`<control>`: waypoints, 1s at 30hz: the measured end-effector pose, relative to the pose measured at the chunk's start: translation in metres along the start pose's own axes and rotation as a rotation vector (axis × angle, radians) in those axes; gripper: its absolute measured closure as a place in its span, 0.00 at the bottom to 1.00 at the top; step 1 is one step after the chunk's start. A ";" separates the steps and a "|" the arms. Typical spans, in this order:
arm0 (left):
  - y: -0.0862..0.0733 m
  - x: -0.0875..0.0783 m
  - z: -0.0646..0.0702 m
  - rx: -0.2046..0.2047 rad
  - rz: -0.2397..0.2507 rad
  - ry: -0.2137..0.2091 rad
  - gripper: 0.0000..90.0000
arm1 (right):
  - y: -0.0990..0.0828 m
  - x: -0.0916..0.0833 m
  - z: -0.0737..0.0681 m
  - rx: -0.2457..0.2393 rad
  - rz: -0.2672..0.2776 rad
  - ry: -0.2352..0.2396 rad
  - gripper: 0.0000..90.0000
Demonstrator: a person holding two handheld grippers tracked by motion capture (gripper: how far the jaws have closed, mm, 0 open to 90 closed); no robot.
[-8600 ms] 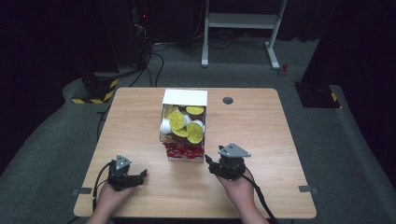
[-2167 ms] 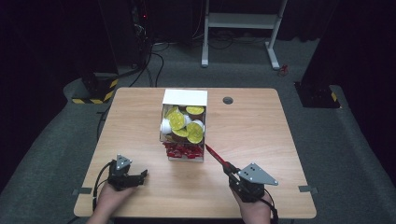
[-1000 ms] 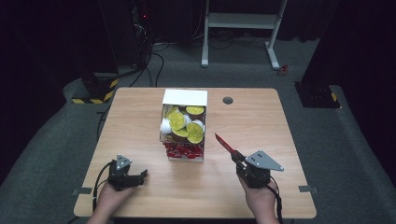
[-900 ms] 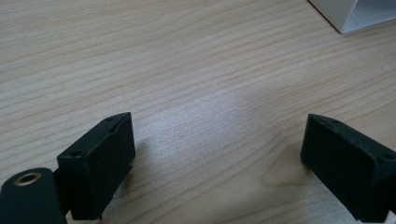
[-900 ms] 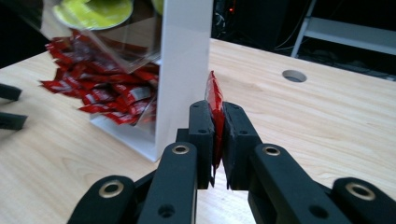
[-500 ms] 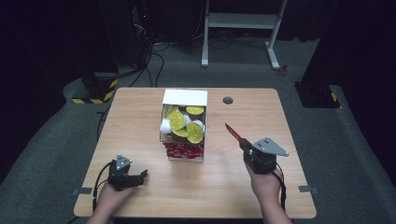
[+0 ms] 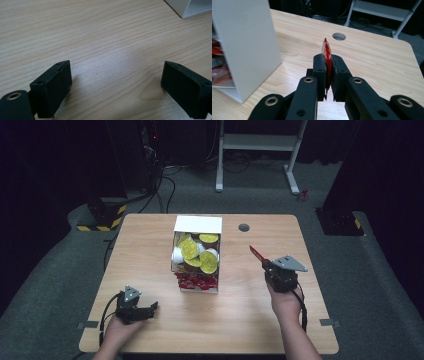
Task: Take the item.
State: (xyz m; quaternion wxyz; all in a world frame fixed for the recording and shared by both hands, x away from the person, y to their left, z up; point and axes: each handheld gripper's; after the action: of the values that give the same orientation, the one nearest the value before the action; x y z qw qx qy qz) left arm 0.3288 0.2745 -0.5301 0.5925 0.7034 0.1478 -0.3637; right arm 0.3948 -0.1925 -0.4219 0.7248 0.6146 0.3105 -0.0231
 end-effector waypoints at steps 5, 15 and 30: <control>0.000 0.000 0.000 0.000 0.000 0.000 0.11 | -0.001 0.010 0.004 0.015 -0.023 -0.012 0.93; 0.000 0.000 0.000 0.000 0.000 0.000 0.11 | -0.004 0.028 0.011 0.029 -0.051 -0.023 0.93; 0.001 0.001 0.000 0.004 -0.003 -0.006 0.10 | -0.016 0.064 0.013 0.065 -0.128 -0.033 0.93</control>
State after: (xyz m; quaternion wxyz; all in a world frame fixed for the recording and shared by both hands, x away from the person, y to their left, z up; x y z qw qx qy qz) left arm 0.3298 0.2741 -0.5302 0.5909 0.7034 0.1460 -0.3670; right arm 0.4454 -0.1860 -0.4655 0.7065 0.6162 0.3364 -0.0896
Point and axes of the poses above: each handheld gripper's, and its own axes: x roughly forward along the jaws, y roughly out of its top, z roughly to its right, and after that the axes turned 2 degrees about y, right-handed
